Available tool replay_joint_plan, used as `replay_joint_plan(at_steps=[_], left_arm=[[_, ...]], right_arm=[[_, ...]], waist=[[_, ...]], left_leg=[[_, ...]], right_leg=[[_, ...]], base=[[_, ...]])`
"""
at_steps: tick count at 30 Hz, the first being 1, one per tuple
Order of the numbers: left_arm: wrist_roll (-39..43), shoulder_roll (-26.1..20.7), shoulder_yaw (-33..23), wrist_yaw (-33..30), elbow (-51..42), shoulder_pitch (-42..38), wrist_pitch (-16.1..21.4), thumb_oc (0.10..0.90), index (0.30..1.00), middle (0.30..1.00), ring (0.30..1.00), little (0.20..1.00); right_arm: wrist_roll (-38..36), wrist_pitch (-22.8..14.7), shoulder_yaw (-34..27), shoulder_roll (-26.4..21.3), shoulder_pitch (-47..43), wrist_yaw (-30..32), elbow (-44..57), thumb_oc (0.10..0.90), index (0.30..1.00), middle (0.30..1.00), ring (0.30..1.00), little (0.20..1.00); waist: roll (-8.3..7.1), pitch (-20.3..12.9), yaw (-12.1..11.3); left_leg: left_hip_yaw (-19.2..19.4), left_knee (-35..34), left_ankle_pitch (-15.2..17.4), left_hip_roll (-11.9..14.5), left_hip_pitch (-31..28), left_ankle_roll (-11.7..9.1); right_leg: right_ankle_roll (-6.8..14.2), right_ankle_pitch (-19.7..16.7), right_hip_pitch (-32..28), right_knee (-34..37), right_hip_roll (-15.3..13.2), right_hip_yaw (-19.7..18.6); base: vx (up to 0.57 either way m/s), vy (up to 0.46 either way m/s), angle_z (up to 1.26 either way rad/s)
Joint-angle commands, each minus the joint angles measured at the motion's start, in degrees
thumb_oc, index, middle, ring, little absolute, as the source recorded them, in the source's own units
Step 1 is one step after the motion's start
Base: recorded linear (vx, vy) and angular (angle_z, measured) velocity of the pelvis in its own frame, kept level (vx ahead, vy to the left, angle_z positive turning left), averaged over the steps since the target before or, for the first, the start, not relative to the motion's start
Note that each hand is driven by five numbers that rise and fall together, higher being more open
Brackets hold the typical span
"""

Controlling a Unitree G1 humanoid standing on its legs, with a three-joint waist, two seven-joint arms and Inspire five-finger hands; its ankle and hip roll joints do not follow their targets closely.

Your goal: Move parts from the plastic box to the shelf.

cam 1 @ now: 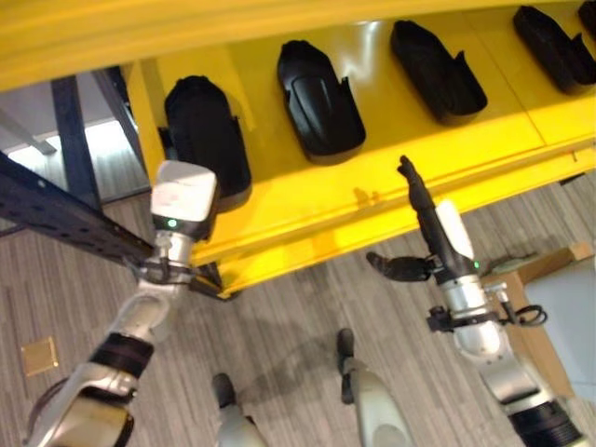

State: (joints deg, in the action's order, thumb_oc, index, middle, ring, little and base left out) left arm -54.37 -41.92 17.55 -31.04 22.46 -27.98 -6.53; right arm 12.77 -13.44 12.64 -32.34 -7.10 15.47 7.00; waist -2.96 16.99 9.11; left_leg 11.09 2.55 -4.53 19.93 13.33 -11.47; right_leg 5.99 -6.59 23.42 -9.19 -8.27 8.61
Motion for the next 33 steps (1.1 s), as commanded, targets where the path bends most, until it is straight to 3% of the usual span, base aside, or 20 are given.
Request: replay_joint_plan(at_steps=[1, 33], left_arm=[[1.18, -4.67, -4.34, -1.54, 0.8, -0.26, -3.18, 0.4, 0.3, 0.3, 0.3, 0.3], [2.3, -4.54, -13.57, -5.81, -9.81, 0.04, -5.03, 0.4, 0.3, 0.3, 0.3, 0.3]], right_arm=[[-1.44, -5.05, -3.75, -0.49, -3.39, 1.98, 7.6, 0.9, 1.0, 1.0, 1.0, 1.0], [-0.98, -4.34, -4.32, -1.03, -2.6, 1.51, 8.24, 0.9, 1.0, 1.0, 1.0, 1.0]], waist=[[-1.14, -3.11, -0.31], [-0.85, -5.17, -0.57]], left_leg=[[0.24, 4.69, 1.17, -1.78, 1.34, 2.96], [-0.12, 5.95, 1.7, -1.13, 3.08, 2.58]], right_leg=[[-1.81, 8.36, 2.01, -9.4, 3.32, 1.08], [-2.12, 8.26, 2.84, -9.26, 4.15, 0.75]], base=[[0.0, 0.0, 0.0], [0.0, 0.0, 0.0]])
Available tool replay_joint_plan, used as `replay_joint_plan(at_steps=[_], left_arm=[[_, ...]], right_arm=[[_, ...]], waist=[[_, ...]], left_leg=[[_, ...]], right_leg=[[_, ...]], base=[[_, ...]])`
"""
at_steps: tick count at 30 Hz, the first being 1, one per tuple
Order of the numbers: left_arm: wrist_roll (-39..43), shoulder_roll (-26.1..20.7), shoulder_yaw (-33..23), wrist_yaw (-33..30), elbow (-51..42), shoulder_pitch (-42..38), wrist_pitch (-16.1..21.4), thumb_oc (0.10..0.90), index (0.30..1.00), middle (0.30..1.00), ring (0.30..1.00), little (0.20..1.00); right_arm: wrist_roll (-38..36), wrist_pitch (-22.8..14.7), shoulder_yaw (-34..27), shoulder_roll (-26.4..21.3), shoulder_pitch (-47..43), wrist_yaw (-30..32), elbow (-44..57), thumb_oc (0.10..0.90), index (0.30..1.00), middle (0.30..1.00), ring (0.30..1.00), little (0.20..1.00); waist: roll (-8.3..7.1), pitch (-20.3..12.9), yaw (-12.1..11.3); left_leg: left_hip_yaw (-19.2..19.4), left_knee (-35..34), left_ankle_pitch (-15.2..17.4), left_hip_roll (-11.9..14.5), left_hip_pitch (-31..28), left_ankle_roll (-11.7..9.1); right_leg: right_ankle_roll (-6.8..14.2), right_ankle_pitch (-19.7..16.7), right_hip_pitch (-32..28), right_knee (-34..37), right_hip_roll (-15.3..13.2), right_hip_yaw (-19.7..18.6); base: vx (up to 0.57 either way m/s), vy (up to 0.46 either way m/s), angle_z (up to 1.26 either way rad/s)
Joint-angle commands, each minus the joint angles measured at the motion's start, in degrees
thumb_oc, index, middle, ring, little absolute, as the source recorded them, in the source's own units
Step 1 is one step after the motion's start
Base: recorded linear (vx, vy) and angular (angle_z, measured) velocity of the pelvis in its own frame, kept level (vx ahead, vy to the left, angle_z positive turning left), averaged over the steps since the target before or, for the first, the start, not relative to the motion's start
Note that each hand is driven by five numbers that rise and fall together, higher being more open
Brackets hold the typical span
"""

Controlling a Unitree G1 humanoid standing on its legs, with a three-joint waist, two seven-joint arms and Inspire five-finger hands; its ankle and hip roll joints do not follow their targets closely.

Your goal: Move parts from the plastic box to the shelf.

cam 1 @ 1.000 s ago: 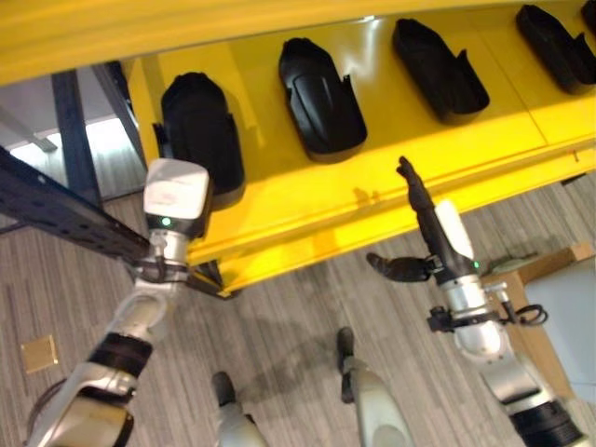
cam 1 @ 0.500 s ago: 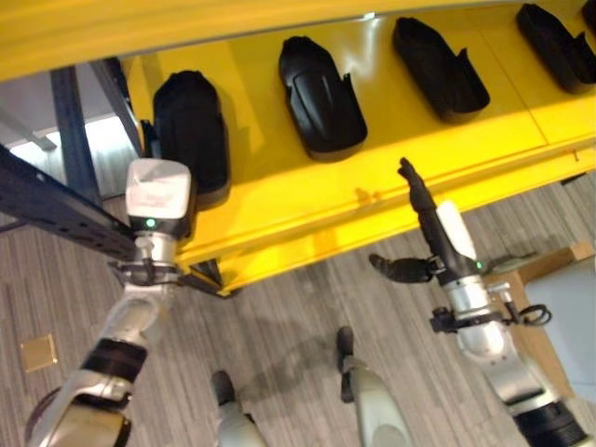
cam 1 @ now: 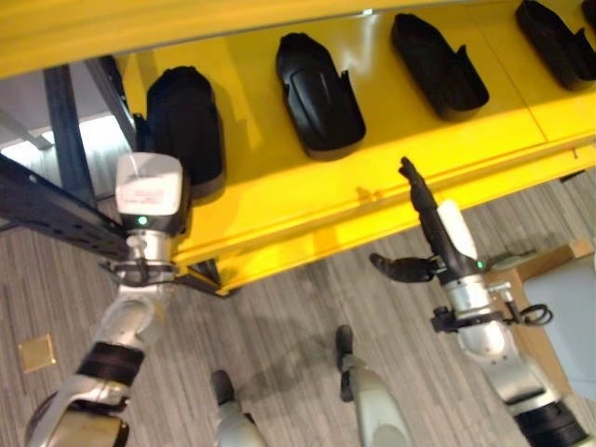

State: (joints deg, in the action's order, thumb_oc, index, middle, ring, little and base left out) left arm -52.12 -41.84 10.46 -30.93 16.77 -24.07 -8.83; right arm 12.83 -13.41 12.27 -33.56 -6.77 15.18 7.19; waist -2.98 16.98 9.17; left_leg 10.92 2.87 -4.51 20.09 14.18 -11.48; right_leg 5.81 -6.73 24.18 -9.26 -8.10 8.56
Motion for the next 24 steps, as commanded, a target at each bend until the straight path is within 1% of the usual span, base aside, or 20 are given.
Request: replay_joint_plan(at_steps=[1, 8, 10, 24], left_arm=[[-0.02, -4.57, -6.91, -6.23, -4.49, -3.75, -2.77, 0.4, 0.3, 0.3, 0.3, 0.3], [0.55, -3.66, -7.66, -7.67, -5.48, -4.59, -3.13, 0.4, 0.3, 0.3, 0.3, 0.3], [0.12, -3.67, -8.44, -7.95, -7.22, -4.53, -3.16, 0.4, 0.3, 0.3, 0.3, 0.3], [-0.21, -4.64, -11.28, -10.14, -10.68, -4.74, -3.64, 0.4, 0.3, 0.3, 0.3, 0.3]], right_arm=[[-1.02, -4.41, -4.11, 0.3, -2.67, 1.8, 8.09, 0.9, 1.0, 1.0, 1.0, 1.0], [-0.95, -4.74, -4.01, 0.18, -2.38, 2.1, 8.39, 0.9, 1.0, 1.0, 1.0, 1.0], [-1.0, -4.85, -4.36, 0.04, -2.18, 2.04, 8.58, 0.9, 1.0, 1.0, 1.0, 1.0], [-0.78, -5.18, -4.67, -0.33, -1.81, 1.96, 9.18, 0.9, 1.0, 1.0, 1.0, 1.0]], waist=[[-0.87, -5.25, -0.64], [-1.02, -5.78, -0.56], [-1.0, -5.89, -0.61], [-0.88, -6.22, -0.82]], left_leg=[[0.0, 5.64, 1.67, -1.29, 2.26, 2.58], [-0.08, 5.6, 1.69, -1.13, 2.57, 2.54], [-0.19, 5.66, 1.66, -1.02, 2.72, 2.52], [-0.31, 5.63, 1.62, -0.78, 2.99, 2.38]], right_leg=[[-1.96, 8.42, 2.03, -9.17, 4.01, 0.8], [-2.0, 8.38, 2.18, -9.1, 4.16, 0.7], [-2.0, 8.36, 2.3, -9.15, 4.22, 0.77], [-2.05, 8.48, 2.23, -9.2, 4.4, 1.06]], base=[[0.0, 0.0, 0.0], [0.0, 0.0, 0.0], [0.0, -0.011, -0.03], [0.0, 0.0, 0.0]])
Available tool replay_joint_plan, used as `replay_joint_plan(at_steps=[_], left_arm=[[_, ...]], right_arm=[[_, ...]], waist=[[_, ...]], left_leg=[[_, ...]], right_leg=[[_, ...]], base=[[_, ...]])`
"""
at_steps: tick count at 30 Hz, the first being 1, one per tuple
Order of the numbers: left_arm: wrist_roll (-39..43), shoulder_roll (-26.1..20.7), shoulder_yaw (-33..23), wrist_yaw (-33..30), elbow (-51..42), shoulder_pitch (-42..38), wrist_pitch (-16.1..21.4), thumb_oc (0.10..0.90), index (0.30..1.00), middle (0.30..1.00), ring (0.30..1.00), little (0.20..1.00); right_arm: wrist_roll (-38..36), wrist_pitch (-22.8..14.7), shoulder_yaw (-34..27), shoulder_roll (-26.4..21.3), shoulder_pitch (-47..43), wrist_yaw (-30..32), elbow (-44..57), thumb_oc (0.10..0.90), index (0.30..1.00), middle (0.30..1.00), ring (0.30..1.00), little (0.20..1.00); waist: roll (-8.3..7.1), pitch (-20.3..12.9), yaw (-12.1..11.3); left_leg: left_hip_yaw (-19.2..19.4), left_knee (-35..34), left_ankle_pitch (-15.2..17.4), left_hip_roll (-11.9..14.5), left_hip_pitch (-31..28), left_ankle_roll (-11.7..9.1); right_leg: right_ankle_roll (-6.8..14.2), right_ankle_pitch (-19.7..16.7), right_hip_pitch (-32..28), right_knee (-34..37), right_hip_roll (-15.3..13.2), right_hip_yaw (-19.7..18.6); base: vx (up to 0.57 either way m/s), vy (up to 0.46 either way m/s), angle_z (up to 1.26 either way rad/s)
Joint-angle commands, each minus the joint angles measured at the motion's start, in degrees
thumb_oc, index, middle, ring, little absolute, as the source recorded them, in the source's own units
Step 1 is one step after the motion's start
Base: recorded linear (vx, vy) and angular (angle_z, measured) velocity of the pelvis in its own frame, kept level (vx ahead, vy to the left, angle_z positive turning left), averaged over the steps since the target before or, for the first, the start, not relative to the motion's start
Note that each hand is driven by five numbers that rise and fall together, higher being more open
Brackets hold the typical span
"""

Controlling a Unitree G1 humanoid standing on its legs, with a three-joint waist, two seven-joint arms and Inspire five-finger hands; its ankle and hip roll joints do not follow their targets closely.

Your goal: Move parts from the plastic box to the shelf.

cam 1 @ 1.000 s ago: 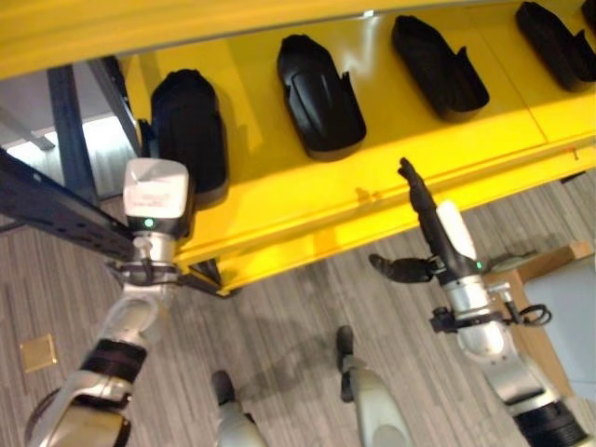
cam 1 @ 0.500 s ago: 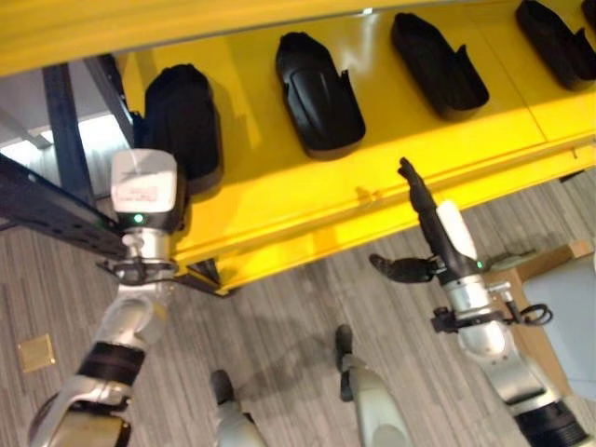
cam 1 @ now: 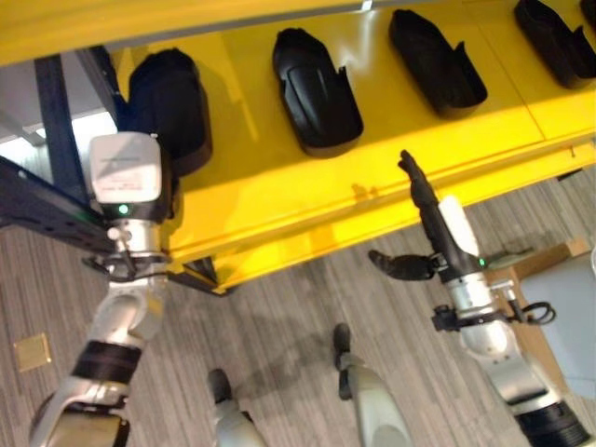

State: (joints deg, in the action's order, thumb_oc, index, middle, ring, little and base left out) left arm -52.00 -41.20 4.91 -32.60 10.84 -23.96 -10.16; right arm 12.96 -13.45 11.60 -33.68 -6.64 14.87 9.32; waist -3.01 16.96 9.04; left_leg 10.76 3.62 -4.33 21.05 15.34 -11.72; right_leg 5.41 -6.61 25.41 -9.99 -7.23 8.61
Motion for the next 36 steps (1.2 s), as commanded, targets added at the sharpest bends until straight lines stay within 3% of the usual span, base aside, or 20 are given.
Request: replay_joint_plan(at_steps=[1, 36], left_arm=[[-0.46, -5.41, -5.78, -8.47, -4.88, -4.94, -2.37, 0.4, 0.3, 0.3, 0.3, 0.3], [-0.26, -3.49, -0.12, -4.03, 4.19, -3.41, -3.04, 0.4, 0.3, 0.3, 0.3, 0.3]], right_arm=[[-0.83, -5.18, -4.02, -0.28, -1.91, 2.29, 7.11, 0.9, 1.0, 1.0, 1.0, 1.0], [-0.59, -4.47, -5.0, -0.3, -0.73, 2.52, 6.55, 0.9, 1.0, 1.0, 1.0, 1.0]], waist=[[-0.85, -6.19, -0.68], [-0.85, -6.05, -0.13]], left_leg=[[-0.15, 4.89, 1.44, -1.73, 1.84, 2.63], [-0.09, 5.85, 1.37, -1.7, 3.25, 2.96]], right_leg=[[-1.63, 8.37, 1.02, -8.51, 3.54, 1.03], [-1.66, 8.31, 2.56, -9.46, 3.7, 0.71]], base=[[0.0, 0.0, 0.0], [0.0, 0.0, 0.0]])
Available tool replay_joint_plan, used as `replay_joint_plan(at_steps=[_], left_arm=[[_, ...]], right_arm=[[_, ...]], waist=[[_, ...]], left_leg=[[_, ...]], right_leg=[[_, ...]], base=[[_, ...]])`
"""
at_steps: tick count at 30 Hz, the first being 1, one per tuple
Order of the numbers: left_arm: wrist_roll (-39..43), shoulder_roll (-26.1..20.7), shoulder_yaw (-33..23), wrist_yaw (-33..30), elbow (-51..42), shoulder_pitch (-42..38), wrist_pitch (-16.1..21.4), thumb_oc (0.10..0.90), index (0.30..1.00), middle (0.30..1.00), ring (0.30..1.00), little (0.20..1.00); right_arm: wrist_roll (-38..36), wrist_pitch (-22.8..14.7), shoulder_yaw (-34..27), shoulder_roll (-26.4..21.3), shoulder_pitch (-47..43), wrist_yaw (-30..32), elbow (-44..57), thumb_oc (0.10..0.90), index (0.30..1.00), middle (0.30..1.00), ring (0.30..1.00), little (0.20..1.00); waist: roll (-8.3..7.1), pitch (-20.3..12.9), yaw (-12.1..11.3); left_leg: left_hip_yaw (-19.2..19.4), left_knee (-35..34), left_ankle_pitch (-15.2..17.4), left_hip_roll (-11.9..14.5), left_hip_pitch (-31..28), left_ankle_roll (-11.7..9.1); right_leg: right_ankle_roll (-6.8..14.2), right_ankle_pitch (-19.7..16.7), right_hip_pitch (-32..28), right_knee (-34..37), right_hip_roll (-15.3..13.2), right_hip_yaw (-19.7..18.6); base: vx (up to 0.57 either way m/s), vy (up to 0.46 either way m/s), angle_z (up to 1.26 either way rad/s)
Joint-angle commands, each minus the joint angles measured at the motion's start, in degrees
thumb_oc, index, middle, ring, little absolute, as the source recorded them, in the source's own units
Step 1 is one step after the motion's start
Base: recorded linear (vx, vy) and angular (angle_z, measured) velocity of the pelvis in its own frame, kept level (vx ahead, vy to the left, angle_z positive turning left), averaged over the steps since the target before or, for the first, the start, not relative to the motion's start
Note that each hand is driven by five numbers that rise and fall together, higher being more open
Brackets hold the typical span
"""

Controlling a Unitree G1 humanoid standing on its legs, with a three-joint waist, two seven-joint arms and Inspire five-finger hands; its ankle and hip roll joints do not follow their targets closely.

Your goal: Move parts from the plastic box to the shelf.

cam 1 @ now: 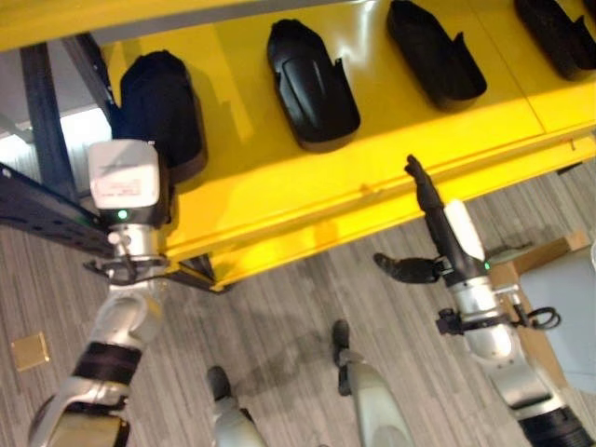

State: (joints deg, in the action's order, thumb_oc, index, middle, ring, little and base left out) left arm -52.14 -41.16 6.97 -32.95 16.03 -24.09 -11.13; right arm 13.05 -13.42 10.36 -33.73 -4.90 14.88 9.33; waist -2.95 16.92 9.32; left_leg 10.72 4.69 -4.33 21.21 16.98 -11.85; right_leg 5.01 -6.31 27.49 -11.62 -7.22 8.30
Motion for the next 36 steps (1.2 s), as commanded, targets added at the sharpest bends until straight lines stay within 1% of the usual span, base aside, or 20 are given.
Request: replay_joint_plan(at_steps=[1, 4, 5, 7, 8, 9, 10, 11, 12, 13, 16, 17, 18, 34, 35, 36], left_arm=[[-0.31, -3.57, -1.86, -3.37, -0.77, -3.38, -2.12, 0.4, 0.3, 0.3, 0.3, 0.3], [0.02, -3.05, -0.8, -2.69, 0.43, -3.25, -1.83, 0.4, 0.3, 0.3, 0.3, 0.3], [0.08, -2.98, -0.6, -2.58, 0.79, -3.19, -1.85, 0.4, 0.3, 0.3, 0.3, 0.3], [0.38, -2.73, -0.08, -2.27, 1.5, -3.21, -1.8, 0.4, 0.3, 0.3, 0.3, 0.3], [0.39, -2.69, -0.06, -2.31, 1.54, -3.24, -1.79, 0.4, 0.3, 0.3, 0.3, 0.3], [0.6, -2.34, 0.28, -2.01, 2.19, -3.26, -1.86, 0.4, 0.3, 0.3, 0.3, 0.3], [0.85, -2.24, 0.55, -1.86, 2.78, -3.47, -1.95, 0.4, 0.3, 0.3, 0.3, 0.3], [1.38, -1.71, 1.18, -1.49, 3.93, -3.86, -2.06, 0.4, 0.3, 0.3, 0.3, 0.3], [1.39, -1.67, 1.18, -1.53, 3.94, -3.87, -2.06, 0.4, 0.3, 0.3, 0.3, 0.3], [1.48, -1.38, 1.87, -1.06, 4.67, -4.19, -2.05, 0.4, 0.3, 0.3, 0.3, 0.3], [1.51, -1.08, 2.37, -0.57, 4.75, -4.17, -1.86, 0.4, 0.3, 0.3, 0.3, 0.3], [1.51, -1.1, 2.41, -0.54, 4.76, -4.18, -1.86, 0.4, 0.3, 0.3, 0.3, 0.3], [1.48, -1.0, 2.5, -0.47, 4.79, -4.14, -1.82, 0.4, 0.3, 0.3, 0.3, 0.3], [2.01, -0.05, 3.76, 0.56, 5.45, -5.23, -1.64, 0.4, 0.3, 0.3, 0.3, 0.3], [2.0, 0.0, 3.84, 0.65, 5.41, -5.31, -1.65, 0.4, 0.3, 0.3, 0.3, 0.3], [1.93, 0.08, 3.98, 0.63, 5.29, -5.46, -1.6, 0.4, 0.3, 0.3, 0.3, 0.3]], right_arm=[[-0.7, -4.47, -3.74, -0.36, -2.35, 2.48, 6.6, 0.9, 1.0, 1.0, 1.0, 1.0], [-0.74, -4.38, -3.76, -0.38, -2.25, 2.53, 6.53, 0.9, 1.0, 1.0, 1.0, 1.0], [-0.74, -4.36, -3.74, -0.34, -2.23, 2.49, 6.53, 0.9, 1.0, 1.0, 1.0, 1.0], [-0.71, -4.32, -3.71, -0.37, -2.25, 2.59, 6.48, 0.9, 1.0, 1.0, 1.0, 1.0], [-0.7, -4.33, -3.72, -0.42, -2.22, 2.62, 6.51, 0.9, 1.0, 1.0, 1.0, 1.0], [-0.66, -4.3, -3.64, -0.42, -2.21, 2.67, 6.56, 0.9, 1.0, 1.0, 1.0, 1.0], [-0.72, -4.26, -3.65, -0.34, -2.21, 2.68, 6.58, 0.9, 1.0, 1.0, 1.0, 1.0], [-0.61, -4.14, -3.49, -0.33, -2.27, 2.64, 6.65, 0.9, 1.0, 1.0, 1.0, 1.0], [-0.61, -4.15, -3.51, -0.37, -2.26, 2.65, 6.68, 0.9, 1.0, 1.0, 1.0, 1.0], [-0.57, -4.08, -3.31, -0.43, -2.16, 2.56, 6.67, 0.9, 1.0, 1.0, 1.0, 1.0], [-0.54, -3.88, -3.43, -0.59, -1.72, 2.4, 6.75, 0.9, 1.0, 1.0, 1.0, 1.0], [-0.54, -3.86, -3.44, -0.55, -1.71, 2.39, 6.74, 0.9, 1.0, 1.0, 1.0, 1.0], [-0.57, -3.82, -3.47, -0.6, -1.63, 2.33, 6.85, 0.9, 1.0, 1.0, 1.0, 1.0], [-0.98, -3.58, -3.05, -0.95, -1.68, 1.72, 6.72, 0.9, 1.0, 1.0, 1.0, 1.0], [-0.95, -3.55, -3.03, -0.95, -1.72, 1.72, 6.79, 0.9, 1.0, 1.0, 1.0, 1.0], [-0.93, -3.56, -2.93, -0.98, -1.76, 1.7, 6.85, 0.9, 1.0, 1.0, 1.0, 1.0]], waist=[[-0.95, -5.97, -0.33], [-1.1, -5.8, -0.23], [-0.87, -6.02, -0.25], [-1.0, -5.94, -0.26], [-1.25, -5.68, -0.3], [-1.32, -5.62, -0.22], [-1.14, -5.9, -0.18], [-1.25, -5.84, -0.1], [-1.5, -5.58, -0.13], [-1.56, -5.54, 0.03], [-1.58, -5.53, 0.09], [-1.32, -5.8, 0.1], [-1.29, -5.79, 0.09], [-1.45, -5.79, 0.26], [-1.44, -5.81, 0.26], [-1.74, -5.61, 0.28]], left_leg=[[-0.03, 4.83, 1.39, -1.86, 1.61, 3.1], [-0.01, 4.85, 1.37, -1.98, 1.69, 3.14], [-0.6, 4.74, 2.43, -1.93, 1.12, 2.75], [-0.55, 4.88, 2.5, -1.95, 1.15, 2.79], [0.05, 5.07, 1.52, -2.0, 1.68, 3.18], [0.1, 5.05, 1.5, -2.05, 1.62, 3.19], [-0.5, 4.88, 2.52, -2.01, 1.12, 2.83], [-0.43, 5.03, 2.54, -1.93, 1.26, 2.83], [0.16, 5.23, 1.54, -1.97, 1.81, 3.22], [0.19, 5.35, 1.57, -1.91, 1.91, 3.22], [0.22, 5.51, 1.62, -1.85, 2.02, 3.23], [-0.37, 5.34, 2.63, -1.8, 1.49, 2.83], [-0.35, 5.52, 2.78, -1.74, 1.52, 2.8], [-0.29, 6.01, 3.23, -1.68, 1.63, 2.85], [-0.28, 6.08, 3.25, -1.67, 1.64, 2.85], [0.3, 6.21, 2.05, -1.79, 2.3, 3.28]], right_leg=[[-1.26, 8.06, 0.49, -7.9, 3.61, 1.08], [-1.27, 8.08, 0.52, -7.93, 3.6, 0.98], [-0.7, 9.1, 0.16, -8.18, 3.79, 0.43], [-0.71, 9.08, 0.19, -8.25, 3.72, 0.46], [-1.25, 8.13, 0.55, -8.06, 3.49, 1.0], [-1.26, 8.1, 0.57, -8.14, 3.5, 0.94], [-0.71, 9.08, 0.34, -8.46, 3.74, 0.32], [-0.69, 9.01, 0.43, -8.44, 3.75, 0.23], [-1.25, 8.05, 0.79, -8.23, 3.53, 0.76], [-1.24, 7.97, 0.89, -8.22, 3.54, 0.68], [-1.26, 7.95, 1.08, -8.34, 3.45, 0.68], [-0.7, 8.92, 0.73, -8.56, 3.67, 0.16], [-0.68, 9.06, 0.82, -8.76, 3.7, 0.14], [-0.74, 8.99, 1.01, -9.13, 3.83, -0.08], [-0.74, 8.97, 1.04, -9.15, 3.82, -0.09], [-1.34, 7.84, 1.46, -8.81, 3.61, 0.38]], base=[[0.0, 0.0, 0.0], [0.03, 0.006, 0.0], [0.09, 0.015, 0.0], [0.01, 0.002, -0.01], [-0.07, -0.009, 0.0], [0.0, 0.0, 0.0], [0.08, 0.012, -0.01], [0.0, 0.0, 0.0], [-0.08, -0.017, 0.0], [-0.08, -0.014, 0.01], [0.03, 0.004, 0.0], [0.08, 0.012, 0.01], [0.08, 0.008, -0.02], [0.0, 0.0, 0.0], [-0.09, -0.012, 0.0], [0.0, 0.0, 0.0]])
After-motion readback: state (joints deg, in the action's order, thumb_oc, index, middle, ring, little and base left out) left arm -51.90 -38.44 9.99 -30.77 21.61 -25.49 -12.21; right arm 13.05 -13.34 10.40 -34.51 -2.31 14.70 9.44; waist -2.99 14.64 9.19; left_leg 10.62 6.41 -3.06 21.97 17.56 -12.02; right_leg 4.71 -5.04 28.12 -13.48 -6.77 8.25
